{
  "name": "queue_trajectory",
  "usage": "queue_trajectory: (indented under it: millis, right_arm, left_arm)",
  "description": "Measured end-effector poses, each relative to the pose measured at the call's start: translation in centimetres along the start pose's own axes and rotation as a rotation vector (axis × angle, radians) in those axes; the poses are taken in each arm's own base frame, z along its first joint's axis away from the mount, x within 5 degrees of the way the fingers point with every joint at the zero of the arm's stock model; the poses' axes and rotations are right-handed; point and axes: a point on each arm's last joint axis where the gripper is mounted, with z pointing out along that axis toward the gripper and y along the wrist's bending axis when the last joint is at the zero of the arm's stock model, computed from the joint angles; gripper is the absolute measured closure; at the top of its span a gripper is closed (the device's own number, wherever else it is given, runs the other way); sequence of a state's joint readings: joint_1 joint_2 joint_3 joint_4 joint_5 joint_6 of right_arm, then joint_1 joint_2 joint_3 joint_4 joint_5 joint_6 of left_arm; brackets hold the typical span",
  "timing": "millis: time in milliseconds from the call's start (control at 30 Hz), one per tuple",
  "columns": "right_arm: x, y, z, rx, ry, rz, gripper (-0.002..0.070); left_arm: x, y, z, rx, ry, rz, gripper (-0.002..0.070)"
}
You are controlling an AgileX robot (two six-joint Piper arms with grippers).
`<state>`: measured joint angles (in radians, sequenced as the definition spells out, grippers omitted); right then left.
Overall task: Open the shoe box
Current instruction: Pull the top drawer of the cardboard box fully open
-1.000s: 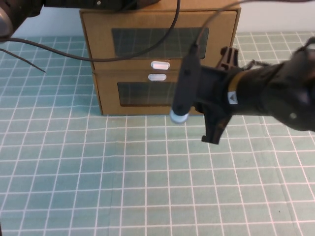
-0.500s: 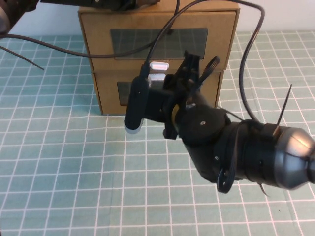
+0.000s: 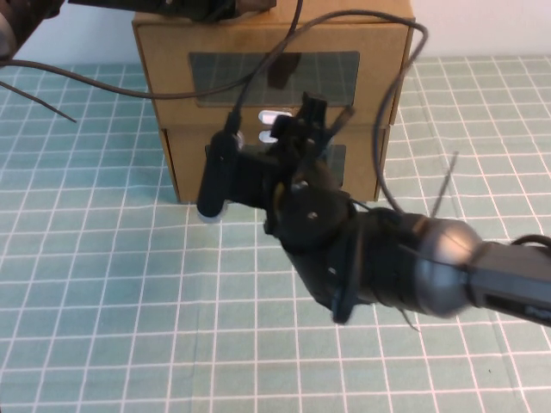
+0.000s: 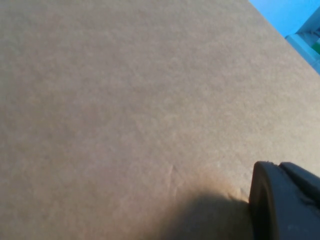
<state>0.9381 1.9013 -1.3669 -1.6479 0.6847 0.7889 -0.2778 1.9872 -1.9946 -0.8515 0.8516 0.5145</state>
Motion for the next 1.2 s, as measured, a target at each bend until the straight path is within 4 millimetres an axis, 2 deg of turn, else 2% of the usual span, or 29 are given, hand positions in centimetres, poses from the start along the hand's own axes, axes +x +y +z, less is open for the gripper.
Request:
queue_trajectory:
  millis: [167,467,633,733,800,900,1000,1200]
  right_arm:
    - [-0.9,-0.3,1.6,0.027,-0.001,0.007,0.0323]
    - [0.7,-1.3,4.5,0.025,0.023,0.003,0.0322]
    - [0.4,-0.8,5.4,0.006,0.003,0.005,0.0332]
    - [0.3,-0.8,5.7,0.014,0.002,0.003,0.0409]
    - [0.2,-1.1,5.8,0.027,0.002,0.001,0.051]
    - [0.4,-0.8,6.0,0.014,0.003,-0.002,0.0624]
    - [0.3,-0.8,6.0,0.021,0.006,-0.016,0.0653]
    - [-0.1,-0.3,5.7,0.031,0.012,-0.029,0.0661]
  left_arm:
    - [0.0,0.0,0.0,0.0,0.0,-0.004,0.068]
    - [0.0,0.0,0.0,0.001,0.001,-0.006,0.068]
    - [0.0,0.0,0.0,0.001,0.001,-0.006,0.068]
    - [0.0,0.0,0.0,0.001,0.001,-0.006,0.068]
    - [0.0,0.0,0.0,0.0,0.0,-0.005,0.068]
    - [0.0,0.0,0.0,0.0,0.0,-0.005,0.068]
    - [0.0,0.0,0.0,-0.001,0.001,-0.006,0.068]
    - [0.0,0.0,0.0,-0.001,0.005,-0.008,0.068]
